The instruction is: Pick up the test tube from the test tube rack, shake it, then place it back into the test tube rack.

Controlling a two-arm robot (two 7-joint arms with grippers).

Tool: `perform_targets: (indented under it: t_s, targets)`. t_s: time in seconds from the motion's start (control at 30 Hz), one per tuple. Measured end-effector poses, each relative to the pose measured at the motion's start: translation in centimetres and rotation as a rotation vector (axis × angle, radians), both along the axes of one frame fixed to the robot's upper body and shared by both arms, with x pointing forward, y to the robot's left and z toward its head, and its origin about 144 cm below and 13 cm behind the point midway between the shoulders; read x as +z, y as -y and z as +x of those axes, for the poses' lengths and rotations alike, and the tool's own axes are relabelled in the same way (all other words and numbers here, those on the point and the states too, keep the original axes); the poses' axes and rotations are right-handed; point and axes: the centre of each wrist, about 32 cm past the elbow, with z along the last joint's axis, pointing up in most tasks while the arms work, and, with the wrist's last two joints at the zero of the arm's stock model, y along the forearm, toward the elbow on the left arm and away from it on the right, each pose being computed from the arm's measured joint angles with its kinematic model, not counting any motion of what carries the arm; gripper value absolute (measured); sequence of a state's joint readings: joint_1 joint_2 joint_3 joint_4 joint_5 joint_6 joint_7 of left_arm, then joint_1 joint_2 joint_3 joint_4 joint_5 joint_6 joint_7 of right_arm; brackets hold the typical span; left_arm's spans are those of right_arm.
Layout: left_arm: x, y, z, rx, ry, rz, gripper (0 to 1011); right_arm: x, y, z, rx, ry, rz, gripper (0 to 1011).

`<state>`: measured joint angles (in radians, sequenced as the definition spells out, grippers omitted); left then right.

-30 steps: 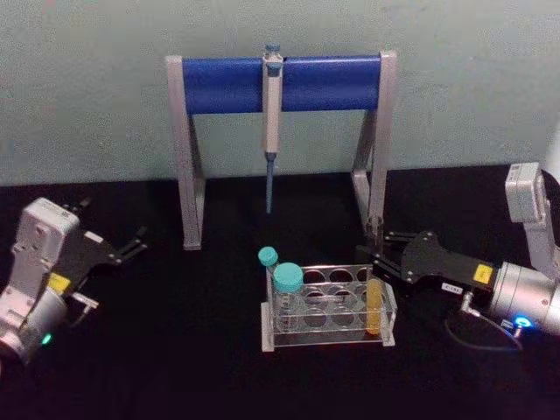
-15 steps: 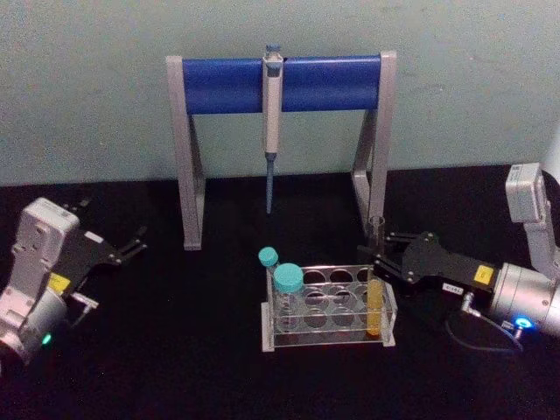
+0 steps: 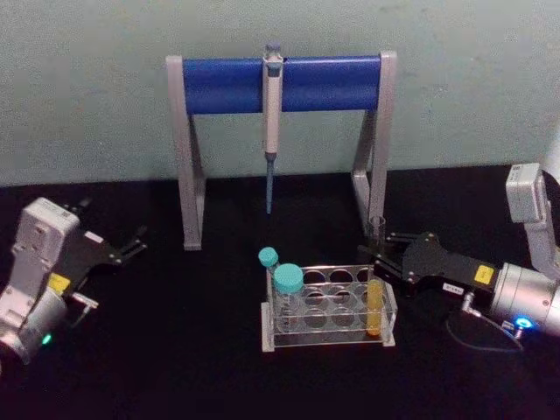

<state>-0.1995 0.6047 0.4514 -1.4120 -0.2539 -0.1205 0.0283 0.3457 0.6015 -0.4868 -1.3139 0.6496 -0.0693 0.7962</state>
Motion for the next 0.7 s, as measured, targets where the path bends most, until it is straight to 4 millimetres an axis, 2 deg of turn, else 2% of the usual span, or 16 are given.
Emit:
perform_targets:
  t_s: [0.33, 0.43, 0.53, 0.63, 0.7]
  targets:
    - [0.00, 0.00, 0.00, 0.000, 0.000, 0.000, 1001, -0.02, 0.00, -0.01, 0.001, -0.002, -0.004, 253]
    - [0.00, 0.00, 0.00, 0.000, 0.000, 0.000, 1001, -0.02, 0.00, -0.02, 0.001, -0.002, -0.004, 367]
    - [0.00, 0.00, 0.00, 0.000, 0.000, 0.000, 1001, -0.03, -0.01, -0.02, 0.001, -0.002, -0.004, 421]
    - [0.00, 0.00, 0.00, 0.000, 0.000, 0.000, 1001, -0.01, -0.01, -0.01, 0.001, -0.001, -0.003, 567]
    - [0.00, 0.00, 0.00, 0.000, 0.000, 0.000, 1001, -0.01, -0.01, -0.01, 0.001, -0.001, -0.003, 585]
